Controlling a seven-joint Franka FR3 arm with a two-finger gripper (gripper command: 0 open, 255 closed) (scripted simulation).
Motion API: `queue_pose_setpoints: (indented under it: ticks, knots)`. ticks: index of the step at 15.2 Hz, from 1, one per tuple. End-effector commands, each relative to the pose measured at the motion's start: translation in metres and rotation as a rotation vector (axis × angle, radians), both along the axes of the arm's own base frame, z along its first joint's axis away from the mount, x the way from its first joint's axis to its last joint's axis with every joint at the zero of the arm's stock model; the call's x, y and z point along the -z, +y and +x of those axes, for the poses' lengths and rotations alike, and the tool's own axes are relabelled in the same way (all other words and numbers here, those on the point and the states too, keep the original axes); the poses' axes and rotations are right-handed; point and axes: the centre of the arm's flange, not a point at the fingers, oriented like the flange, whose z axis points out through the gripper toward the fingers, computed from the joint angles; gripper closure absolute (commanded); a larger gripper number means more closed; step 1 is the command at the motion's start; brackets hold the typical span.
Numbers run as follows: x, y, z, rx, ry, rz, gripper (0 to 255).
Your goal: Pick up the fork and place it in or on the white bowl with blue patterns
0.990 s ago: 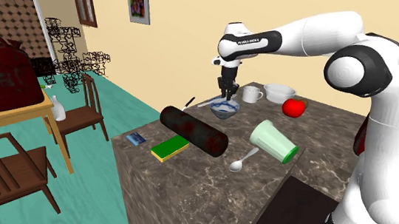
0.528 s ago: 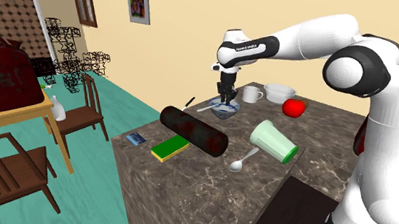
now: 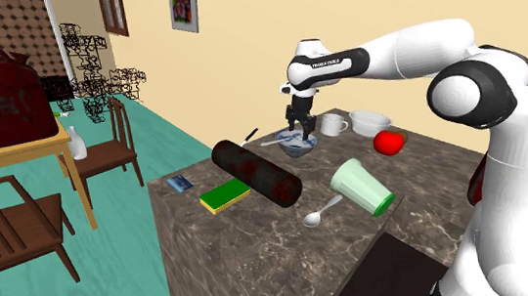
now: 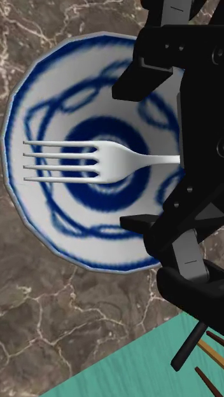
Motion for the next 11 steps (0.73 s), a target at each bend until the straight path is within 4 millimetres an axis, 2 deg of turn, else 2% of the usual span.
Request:
queue_pose_setpoints:
  ticks: [1, 3, 7, 11]
  knots:
    - [0.000, 0.000, 0.000, 0.000, 0.000, 0.000, 0]
    - [0.000, 0.000, 0.000, 0.000, 0.000, 0.000, 0]
    - [-0.050, 0.002, 0.000, 0.000, 0.000, 0.000, 0]
    - [-0.050, 0.002, 0.000, 0.000, 0.000, 0.000, 0]
